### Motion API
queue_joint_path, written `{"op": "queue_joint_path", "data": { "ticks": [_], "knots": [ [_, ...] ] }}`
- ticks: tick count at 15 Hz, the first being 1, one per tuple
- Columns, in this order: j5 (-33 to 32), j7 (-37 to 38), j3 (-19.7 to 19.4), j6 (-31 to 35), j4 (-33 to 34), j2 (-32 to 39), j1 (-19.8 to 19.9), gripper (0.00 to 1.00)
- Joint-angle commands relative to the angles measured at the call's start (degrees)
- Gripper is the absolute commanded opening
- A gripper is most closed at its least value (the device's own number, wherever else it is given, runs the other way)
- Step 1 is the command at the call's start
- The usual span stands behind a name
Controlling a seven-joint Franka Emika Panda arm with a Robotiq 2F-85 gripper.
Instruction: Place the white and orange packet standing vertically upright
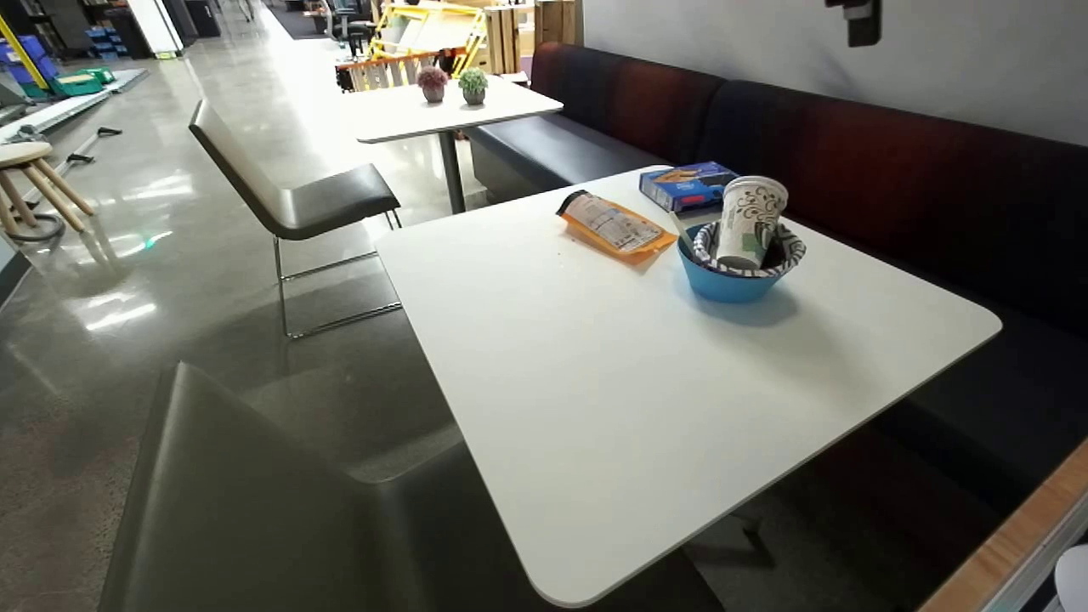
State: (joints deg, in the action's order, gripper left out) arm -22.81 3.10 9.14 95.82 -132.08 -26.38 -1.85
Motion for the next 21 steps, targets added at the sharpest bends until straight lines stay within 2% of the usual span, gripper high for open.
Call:
{"op": "queue_joint_path", "data": {
  "ticks": [1, 3, 4, 6, 9, 13, 14, 15, 18, 21],
  "knots": [
    [-11.2, -0.9, 0.8, 6.3, 5.3, 11.1, 0.0, 1.0],
    [-17.9, 2.3, 0.9, 11.4, 6.6, 16.3, 0.1, 1.0],
    [-19.1, 4.9, 0.5, 14.2, 7.4, 19.2, -0.1, 1.0],
    [-21.2, 9.9, 0.5, 15.7, 9.5, 24.6, -0.7, 1.0],
    [-21.9, 17.0, 0.5, 13.3, 12.1, 31.8, -2.8, 1.0],
    [-21.6, 25.9, -0.7, 14.5, 14.2, 39.8, -5.4, 1.0],
    [-23.5, 27.4, -1.2, 17.2, 14.3, 41.2, -6.0, 1.0],
    [-20.8, 23.6, -1.3, 15.7, 12.3, 37.5, -5.7, 1.0],
    [-22.0, 26.0, -1.8, 16.7, 13.7, 40.8, -6.6, 1.0],
    [-22.1, 26.0, -2.0, 16.7, 14.3, 41.0, -6.5, 1.0]
  ]
}}
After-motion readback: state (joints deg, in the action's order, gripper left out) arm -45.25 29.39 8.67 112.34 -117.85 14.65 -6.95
